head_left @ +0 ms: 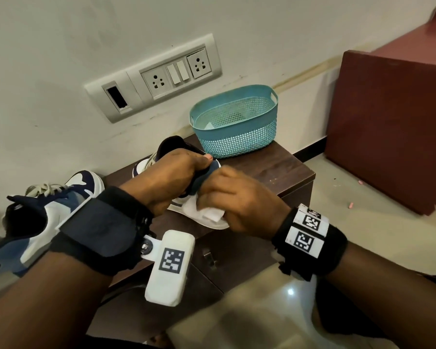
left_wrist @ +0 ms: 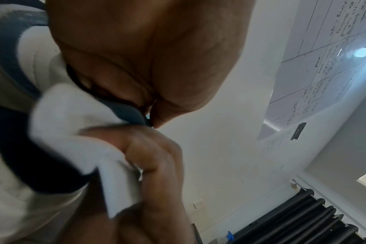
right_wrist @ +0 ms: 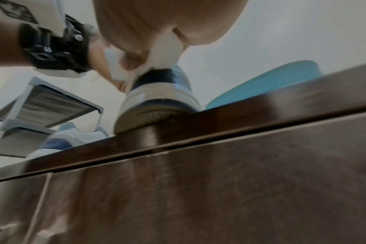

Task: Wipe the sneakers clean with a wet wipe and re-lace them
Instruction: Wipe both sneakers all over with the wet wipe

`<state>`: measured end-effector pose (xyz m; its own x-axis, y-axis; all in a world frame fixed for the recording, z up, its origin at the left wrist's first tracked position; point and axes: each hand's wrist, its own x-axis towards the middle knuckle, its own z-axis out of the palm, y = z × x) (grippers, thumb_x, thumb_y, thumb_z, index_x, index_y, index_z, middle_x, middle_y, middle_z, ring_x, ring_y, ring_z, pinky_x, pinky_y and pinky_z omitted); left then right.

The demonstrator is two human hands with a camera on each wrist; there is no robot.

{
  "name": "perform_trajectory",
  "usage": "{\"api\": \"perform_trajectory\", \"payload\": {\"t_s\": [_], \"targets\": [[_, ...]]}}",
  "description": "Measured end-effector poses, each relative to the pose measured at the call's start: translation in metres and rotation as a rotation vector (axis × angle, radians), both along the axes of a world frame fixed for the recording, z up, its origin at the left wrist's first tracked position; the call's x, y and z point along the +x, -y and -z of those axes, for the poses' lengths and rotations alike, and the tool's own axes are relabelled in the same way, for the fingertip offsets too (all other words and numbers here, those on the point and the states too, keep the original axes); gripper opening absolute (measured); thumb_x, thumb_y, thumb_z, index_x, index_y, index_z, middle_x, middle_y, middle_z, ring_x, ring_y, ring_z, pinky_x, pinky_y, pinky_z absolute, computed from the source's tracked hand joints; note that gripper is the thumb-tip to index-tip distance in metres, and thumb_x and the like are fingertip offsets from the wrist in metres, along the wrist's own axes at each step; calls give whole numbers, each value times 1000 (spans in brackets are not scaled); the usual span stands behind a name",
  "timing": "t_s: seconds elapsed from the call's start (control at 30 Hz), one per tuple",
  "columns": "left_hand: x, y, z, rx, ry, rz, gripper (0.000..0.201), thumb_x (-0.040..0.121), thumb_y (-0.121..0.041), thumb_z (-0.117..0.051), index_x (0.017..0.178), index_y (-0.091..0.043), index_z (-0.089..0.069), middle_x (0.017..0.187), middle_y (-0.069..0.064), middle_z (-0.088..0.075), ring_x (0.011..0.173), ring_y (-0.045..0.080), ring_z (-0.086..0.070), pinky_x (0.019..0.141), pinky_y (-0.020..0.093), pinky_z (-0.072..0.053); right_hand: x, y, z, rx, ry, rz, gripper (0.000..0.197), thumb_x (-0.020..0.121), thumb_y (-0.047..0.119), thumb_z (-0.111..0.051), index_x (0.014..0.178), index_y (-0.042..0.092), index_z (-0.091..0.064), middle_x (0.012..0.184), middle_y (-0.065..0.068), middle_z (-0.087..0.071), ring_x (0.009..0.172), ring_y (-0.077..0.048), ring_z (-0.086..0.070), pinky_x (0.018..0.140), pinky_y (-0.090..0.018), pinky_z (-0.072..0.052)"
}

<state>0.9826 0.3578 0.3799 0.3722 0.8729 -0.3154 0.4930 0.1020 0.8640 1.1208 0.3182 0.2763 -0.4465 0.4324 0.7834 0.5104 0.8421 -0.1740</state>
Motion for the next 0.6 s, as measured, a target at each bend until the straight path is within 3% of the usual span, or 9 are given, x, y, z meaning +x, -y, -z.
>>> {"api": "perform_trajectory", "payload": {"t_s": [0.1,0.17,0.23,0.3,0.37,0.4,0.47,0.53,0.6], "targets": [[0,-4,1,37,-18,-18,34,105,-16,-46,109,12,-65,89,28,-65,80,30,-57,78,41,-43,22,-19,3,-104,-269,156,30,76,-23,-61,95,-3,-73,96,-16,-66,90,-31,-60,82,-41,-49],[-1,-6,2,52,-34,-18,33,104,-16,-46,108,11,-65,95,30,-68,83,31,-61,79,40,-44,20,-16,3,-166,-373,193,31,74,-23,-59,93,-3,-72,95,-14,-64,90,-28,-59,80,-42,-49],[-1,-7,4,28,-8,-8,25,104,-15,-45,100,0,-65,82,20,-63,69,23,-59,69,34,-45,4,-4,4,-120,-271,159,30,74,-21,-61,94,-3,-73,96,-15,-64,91,-29,-57,83,-35,-47],[0,-5,4,-5,22,10,21,104,-15,-45,99,-3,-62,78,15,-58,66,19,-55,67,35,-41,4,-1,4,-76,-108,78,30,75,-21,-63,95,-2,-74,97,-17,-64,93,-31,-55,87,-31,-43],[-1,-8,5,14,-1,0,24,104,-16,-46,99,-2,-66,83,22,-63,74,24,-57,72,37,-41,19,-16,3,-115,-175,136,33,74,-24,-65,95,0,-74,96,-15,-65,92,-30,-57,86,-36,-48],[-1,-8,5,36,-23,-9,24,103,-16,-48,100,-3,-68,86,23,-65,76,23,-58,71,34,-42,26,-23,0,-148,-291,215,31,74,-23,-67,93,0,-73,94,-13,-65,90,-29,-58,82,-42,-50],[-1,-7,5,64,-48,-5,22,102,-18,-49,99,-7,-67,82,14,-64,65,14,-56,60,27,-40,27,-24,-4,-184,-441,294,26,76,-19,-66,92,1,-71,92,-11,-65,87,-27,-59,76,-47,-49],[0,-8,4,4,1,7,23,105,-23,-47,98,-9,-64,79,7,-60,59,11,-54,56,26,-40,6,-10,-5,-142,-381,186,27,75,-18,-58,93,-2,-70,93,-14,-64,88,-29,-58,81,-39,-49],[-1,-7,5,-65,75,2,29,106,-32,-46,104,-8,-62,79,6,-59,62,13,-55,60,27,-41,-11,7,0,-73,-217,56,24,83,-14,-54,95,-3,-71,96,-17,-64,89,-30,-57,87,-31,-45]]}}
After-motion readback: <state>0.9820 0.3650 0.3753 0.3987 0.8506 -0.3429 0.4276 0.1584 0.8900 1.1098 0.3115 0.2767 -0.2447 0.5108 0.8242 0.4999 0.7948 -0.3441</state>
